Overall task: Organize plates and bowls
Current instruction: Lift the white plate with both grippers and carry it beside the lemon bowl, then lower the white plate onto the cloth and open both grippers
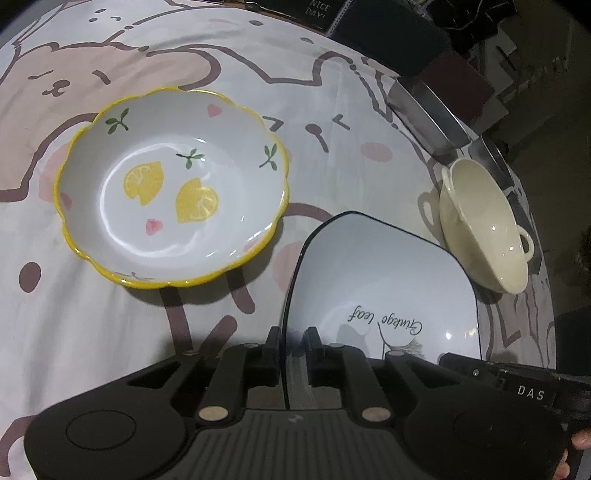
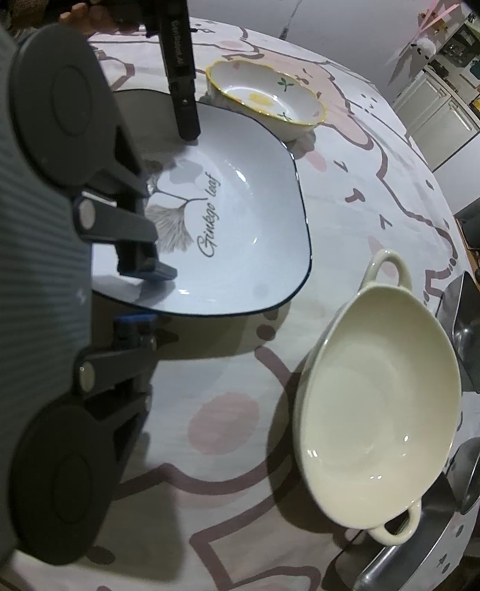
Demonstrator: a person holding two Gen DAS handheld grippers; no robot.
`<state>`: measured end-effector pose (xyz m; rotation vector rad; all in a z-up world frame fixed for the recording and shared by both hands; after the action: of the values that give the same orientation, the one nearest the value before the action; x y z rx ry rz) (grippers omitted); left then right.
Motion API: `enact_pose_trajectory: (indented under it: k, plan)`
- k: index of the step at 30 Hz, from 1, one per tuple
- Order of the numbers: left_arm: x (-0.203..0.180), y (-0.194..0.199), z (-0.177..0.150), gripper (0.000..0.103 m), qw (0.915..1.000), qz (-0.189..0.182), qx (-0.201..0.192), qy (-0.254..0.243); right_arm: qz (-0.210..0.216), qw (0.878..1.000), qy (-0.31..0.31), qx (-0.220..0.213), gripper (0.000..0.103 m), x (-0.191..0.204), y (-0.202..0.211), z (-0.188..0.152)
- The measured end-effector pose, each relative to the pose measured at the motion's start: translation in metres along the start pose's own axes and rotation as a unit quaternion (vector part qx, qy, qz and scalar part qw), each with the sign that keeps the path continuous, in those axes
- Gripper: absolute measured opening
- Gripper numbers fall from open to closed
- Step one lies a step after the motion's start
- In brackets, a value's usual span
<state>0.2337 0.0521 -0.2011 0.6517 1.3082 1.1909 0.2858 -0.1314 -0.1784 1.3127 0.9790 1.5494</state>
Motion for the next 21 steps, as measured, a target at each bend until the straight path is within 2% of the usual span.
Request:
enact_pose_trajectory:
  k: [6, 21]
  plan:
    - [-0.0012, -0.0012, -0.0033, 0.013, 0.9998, 0.011, 0.002, -0.019, 0.001, 1.000, -0.006, 0.008, 0.022, 0.0003, -0.0070, -0.0007]
    - [-0.0022, 0.0015, -0.0022, 0.014, 0.9994, 0.008, 0.001, -0.034, 0.003, 1.000, -0.002, 0.010, 0.025, -0.0011, -0.0110, 0.0002]
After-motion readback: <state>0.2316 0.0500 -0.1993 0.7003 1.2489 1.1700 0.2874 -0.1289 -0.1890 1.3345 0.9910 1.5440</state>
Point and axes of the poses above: each gripper's, at about its wrist camera, not at the fingertips, and y roughly against the way its jaws point, x to its left, z to its top, the point moved 4 cm from there along -y, roughly the way its jaws point, and after that the axes turned 4 degrees about x, right-handed, at the moved point
